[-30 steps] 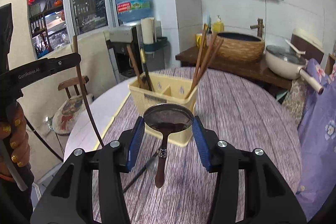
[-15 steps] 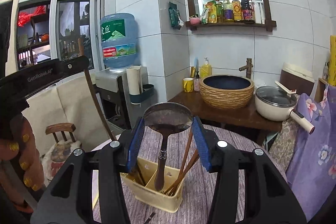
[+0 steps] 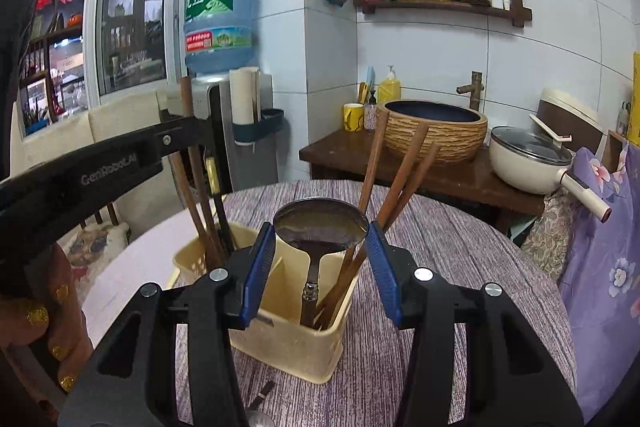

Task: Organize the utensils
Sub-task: 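Lower the chopstick and ladle-spoon into the holder and open both tools, then close the left tool on a black chopstick while the right reaches the clear spoon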

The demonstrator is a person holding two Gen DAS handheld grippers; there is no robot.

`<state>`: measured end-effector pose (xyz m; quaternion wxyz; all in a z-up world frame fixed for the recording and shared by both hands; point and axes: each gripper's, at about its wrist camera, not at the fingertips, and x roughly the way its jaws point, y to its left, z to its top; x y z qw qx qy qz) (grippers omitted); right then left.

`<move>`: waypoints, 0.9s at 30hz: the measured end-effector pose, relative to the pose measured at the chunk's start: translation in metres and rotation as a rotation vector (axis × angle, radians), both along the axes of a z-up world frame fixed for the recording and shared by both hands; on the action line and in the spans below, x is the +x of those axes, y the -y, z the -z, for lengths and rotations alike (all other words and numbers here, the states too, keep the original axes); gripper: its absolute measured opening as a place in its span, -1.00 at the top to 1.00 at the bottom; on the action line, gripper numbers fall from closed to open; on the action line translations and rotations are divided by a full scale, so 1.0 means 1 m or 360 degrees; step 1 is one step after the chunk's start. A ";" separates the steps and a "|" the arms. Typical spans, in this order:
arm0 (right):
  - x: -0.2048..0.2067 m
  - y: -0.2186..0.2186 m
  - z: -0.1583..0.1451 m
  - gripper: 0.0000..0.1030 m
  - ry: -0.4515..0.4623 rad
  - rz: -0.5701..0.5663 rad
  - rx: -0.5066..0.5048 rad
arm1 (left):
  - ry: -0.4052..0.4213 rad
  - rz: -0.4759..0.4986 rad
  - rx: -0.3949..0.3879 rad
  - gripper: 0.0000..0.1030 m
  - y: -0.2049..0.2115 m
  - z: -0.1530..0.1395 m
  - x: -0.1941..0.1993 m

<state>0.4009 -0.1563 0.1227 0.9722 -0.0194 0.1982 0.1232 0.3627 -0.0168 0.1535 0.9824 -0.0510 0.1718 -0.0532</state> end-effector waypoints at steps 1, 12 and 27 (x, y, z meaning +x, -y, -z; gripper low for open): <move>-0.002 -0.002 0.004 0.07 0.0006 -0.0001 -0.0024 | -0.0016 0.0002 -0.0004 0.84 -0.001 0.004 0.001; -0.019 -0.015 0.020 -0.08 0.0132 -0.0013 -0.0185 | -0.0053 0.0027 -0.0066 0.83 -0.021 0.011 -0.012; -0.089 0.022 0.005 -0.50 0.0116 0.0005 -0.0005 | -0.0282 -0.0007 -0.0053 -0.12 -0.054 0.047 -0.094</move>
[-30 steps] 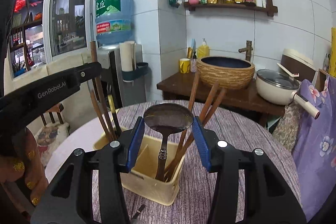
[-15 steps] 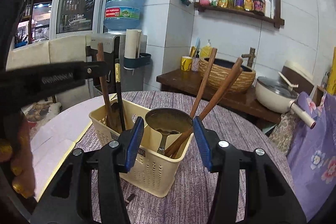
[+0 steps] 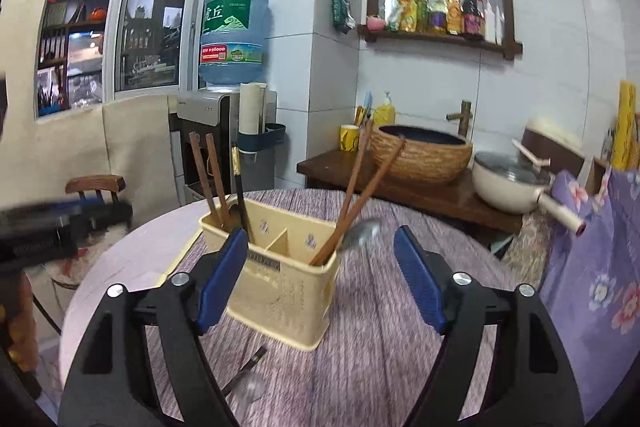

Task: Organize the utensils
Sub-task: 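Close the left tool on a black chopstick while the right reaches the clear spoon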

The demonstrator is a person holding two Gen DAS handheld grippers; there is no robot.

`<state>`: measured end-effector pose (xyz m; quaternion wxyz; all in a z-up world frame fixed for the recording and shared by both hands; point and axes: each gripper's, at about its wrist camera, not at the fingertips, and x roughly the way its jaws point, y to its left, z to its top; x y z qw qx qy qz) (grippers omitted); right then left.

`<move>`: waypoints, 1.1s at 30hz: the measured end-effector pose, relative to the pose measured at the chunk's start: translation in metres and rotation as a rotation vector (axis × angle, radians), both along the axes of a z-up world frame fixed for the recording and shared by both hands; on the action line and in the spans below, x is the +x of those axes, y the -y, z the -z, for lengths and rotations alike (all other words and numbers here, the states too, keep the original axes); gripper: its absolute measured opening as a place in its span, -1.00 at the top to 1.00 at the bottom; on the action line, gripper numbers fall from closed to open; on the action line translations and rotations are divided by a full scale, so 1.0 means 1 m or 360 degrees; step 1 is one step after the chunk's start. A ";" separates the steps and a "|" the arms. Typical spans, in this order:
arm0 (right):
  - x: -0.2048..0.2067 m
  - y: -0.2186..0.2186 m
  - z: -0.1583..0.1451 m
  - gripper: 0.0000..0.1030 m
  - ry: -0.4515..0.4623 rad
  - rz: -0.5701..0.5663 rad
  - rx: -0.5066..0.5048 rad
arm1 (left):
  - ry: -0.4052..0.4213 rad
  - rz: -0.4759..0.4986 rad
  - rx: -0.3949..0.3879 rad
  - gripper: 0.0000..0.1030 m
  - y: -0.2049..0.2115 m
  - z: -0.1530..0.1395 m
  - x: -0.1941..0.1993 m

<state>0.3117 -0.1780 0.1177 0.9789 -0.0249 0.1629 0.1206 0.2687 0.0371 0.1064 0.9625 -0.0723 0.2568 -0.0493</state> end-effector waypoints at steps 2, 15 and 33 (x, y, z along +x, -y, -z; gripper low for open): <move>-0.013 0.005 0.010 -0.50 -0.0062 0.0008 0.0022 | -0.0095 0.0040 0.0016 -0.12 0.003 0.020 -0.009; -0.049 0.042 0.107 -0.51 -0.0507 0.0097 0.0136 | -0.0538 0.0245 0.0213 0.19 0.058 0.120 -0.012; -0.042 0.039 0.130 -0.50 -0.0613 0.0079 0.0120 | -0.0586 0.0096 0.0272 0.83 0.070 0.134 0.002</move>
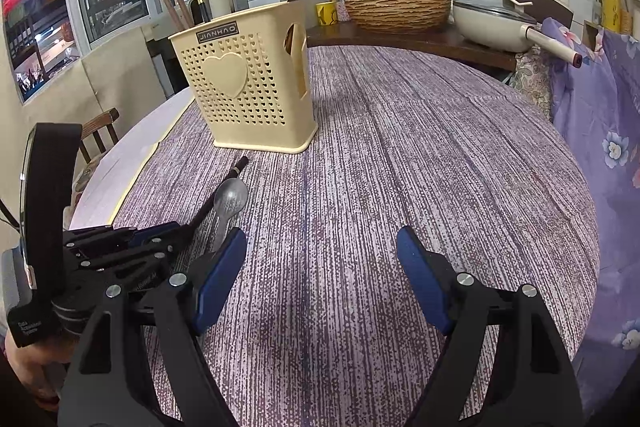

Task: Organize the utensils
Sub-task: 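Close the left tool on a black chopstick while the right reaches the clear spoon, then close the right tool on the clear plastic spoon while the left holds the black chopstick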

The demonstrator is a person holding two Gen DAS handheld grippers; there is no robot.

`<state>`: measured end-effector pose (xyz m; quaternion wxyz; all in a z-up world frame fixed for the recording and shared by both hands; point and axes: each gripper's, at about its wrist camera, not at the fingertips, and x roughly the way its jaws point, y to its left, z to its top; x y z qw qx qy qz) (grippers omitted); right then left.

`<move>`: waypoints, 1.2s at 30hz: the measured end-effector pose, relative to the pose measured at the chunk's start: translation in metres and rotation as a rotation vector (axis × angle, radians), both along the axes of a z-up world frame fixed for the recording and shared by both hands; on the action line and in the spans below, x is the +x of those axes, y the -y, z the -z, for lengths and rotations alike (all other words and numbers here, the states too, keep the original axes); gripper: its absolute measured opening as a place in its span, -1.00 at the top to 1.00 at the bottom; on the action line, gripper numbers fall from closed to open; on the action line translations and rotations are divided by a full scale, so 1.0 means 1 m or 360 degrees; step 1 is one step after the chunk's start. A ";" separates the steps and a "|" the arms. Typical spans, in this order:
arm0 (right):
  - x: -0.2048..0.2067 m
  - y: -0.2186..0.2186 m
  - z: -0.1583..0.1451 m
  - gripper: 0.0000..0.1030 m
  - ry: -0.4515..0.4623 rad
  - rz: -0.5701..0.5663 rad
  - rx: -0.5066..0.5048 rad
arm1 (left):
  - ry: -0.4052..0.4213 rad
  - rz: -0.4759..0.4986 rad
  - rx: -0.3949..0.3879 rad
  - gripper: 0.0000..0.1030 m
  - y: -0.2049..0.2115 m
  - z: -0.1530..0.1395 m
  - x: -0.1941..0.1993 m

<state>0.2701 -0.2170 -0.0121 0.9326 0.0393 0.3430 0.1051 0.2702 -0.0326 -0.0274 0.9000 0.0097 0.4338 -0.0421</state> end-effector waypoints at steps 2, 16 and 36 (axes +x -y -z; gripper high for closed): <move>0.002 -0.002 0.001 -0.50 -0.0011 -0.0007 -0.0006 | -0.0007 -0.0027 -0.0027 0.83 -0.007 -0.001 0.000; 0.038 -0.072 0.021 -0.39 -0.0190 -0.0236 -0.0162 | -0.0014 -0.0196 -0.0139 0.83 -0.052 0.000 -0.022; 0.088 -0.113 0.035 0.15 -0.0253 -0.0219 -0.0270 | 0.0008 -0.0163 -0.0188 0.37 -0.071 -0.006 -0.017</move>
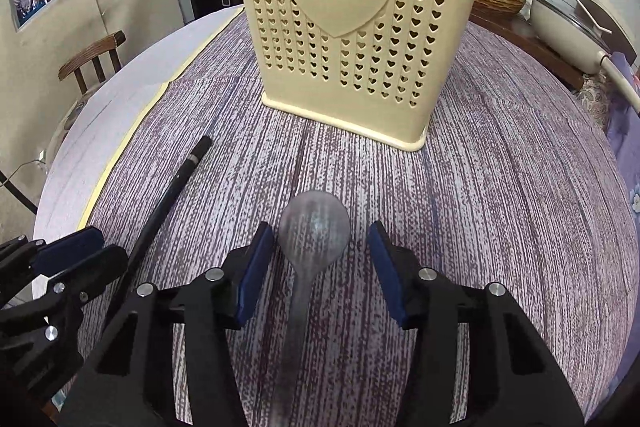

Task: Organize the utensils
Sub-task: 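Close the right tool on the clear plastic spoon while the left holds the black chopstick, then lift and carry the black chopstick and clear spoon above the holder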

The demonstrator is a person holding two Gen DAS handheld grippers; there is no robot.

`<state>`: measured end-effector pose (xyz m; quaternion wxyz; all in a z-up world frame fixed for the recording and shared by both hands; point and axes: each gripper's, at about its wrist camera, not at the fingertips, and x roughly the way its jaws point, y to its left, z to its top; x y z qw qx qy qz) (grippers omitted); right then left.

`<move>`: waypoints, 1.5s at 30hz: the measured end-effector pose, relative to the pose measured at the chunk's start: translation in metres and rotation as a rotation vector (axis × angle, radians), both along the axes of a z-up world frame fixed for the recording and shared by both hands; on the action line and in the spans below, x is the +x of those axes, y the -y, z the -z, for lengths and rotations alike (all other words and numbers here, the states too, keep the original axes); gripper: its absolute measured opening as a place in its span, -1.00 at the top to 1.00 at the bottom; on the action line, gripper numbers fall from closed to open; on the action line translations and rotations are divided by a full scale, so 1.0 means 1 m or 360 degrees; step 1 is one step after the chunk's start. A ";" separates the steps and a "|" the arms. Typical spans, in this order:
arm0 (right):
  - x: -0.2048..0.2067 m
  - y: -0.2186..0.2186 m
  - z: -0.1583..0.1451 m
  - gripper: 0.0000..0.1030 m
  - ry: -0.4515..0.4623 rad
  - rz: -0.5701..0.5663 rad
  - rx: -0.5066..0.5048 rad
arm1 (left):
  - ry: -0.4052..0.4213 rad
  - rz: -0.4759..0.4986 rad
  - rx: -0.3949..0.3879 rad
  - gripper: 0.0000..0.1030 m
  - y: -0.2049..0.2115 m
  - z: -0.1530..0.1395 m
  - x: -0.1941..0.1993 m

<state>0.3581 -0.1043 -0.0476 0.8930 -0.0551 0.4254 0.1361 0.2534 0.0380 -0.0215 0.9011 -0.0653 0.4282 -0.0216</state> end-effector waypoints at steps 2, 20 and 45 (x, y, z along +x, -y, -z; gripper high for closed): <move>0.001 0.001 0.000 0.28 0.0006 0.0005 -0.0001 | -0.0010 0.0026 0.0013 0.37 0.004 0.001 0.006; 0.001 0.023 0.000 0.27 0.0018 0.0022 0.0012 | -0.0093 0.0146 0.0234 0.48 0.026 0.005 0.071; -0.007 0.043 -0.029 0.28 0.0077 0.0004 0.0196 | 0.0059 0.0108 0.0147 0.84 0.031 -0.024 0.056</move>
